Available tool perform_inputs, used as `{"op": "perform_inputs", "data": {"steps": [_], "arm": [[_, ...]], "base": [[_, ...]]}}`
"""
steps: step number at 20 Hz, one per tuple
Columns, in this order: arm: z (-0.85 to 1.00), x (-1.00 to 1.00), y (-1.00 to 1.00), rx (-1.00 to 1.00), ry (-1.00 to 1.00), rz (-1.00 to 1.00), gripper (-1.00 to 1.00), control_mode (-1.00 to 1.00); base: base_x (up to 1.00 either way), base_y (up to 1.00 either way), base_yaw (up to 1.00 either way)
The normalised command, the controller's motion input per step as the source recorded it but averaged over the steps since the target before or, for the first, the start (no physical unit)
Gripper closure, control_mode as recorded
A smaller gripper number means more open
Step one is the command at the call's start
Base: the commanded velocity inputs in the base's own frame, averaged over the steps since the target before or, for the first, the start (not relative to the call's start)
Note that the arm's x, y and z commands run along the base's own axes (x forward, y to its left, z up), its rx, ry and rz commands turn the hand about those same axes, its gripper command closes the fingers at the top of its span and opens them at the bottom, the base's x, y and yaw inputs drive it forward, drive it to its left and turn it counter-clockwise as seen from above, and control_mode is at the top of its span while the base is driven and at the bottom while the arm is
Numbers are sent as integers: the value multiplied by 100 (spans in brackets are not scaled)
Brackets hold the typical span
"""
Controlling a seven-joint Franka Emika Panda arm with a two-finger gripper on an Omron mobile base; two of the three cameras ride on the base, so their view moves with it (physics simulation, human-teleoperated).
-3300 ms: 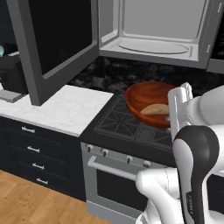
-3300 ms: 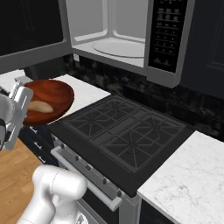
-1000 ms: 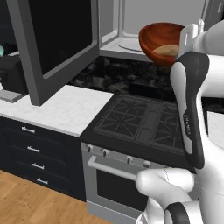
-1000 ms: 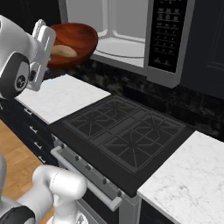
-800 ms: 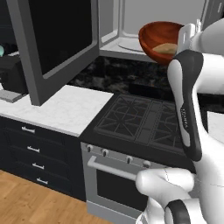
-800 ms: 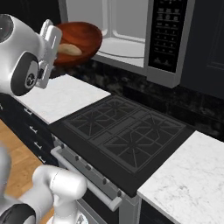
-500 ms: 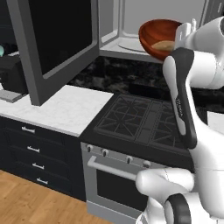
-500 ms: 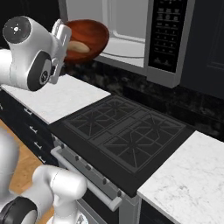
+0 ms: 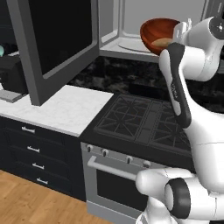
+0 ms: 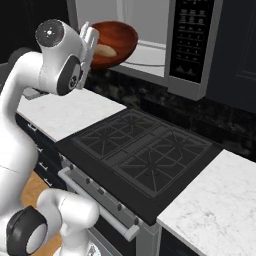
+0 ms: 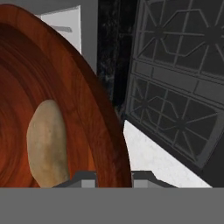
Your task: Pick the sweet potato from the sink and place it in the bowl. Then pick the bowl and place it in the microwave. Then close the microwave door and press the start button.
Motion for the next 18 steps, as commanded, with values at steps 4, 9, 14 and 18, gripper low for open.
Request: {"op": "perform_inputs", "data": {"steps": [4,9,14,18], "arm": [[3,38,-32,0,0,0,100,-100],[0,54,-20,0,0,0,100,-100],[0,62,-4,0,0,0,100,-100],[-6,61,-3,0,0,0,100,-100]], "base": [[0,0,0],[0,0,0],[0,0,0],[0,0,0]]}}
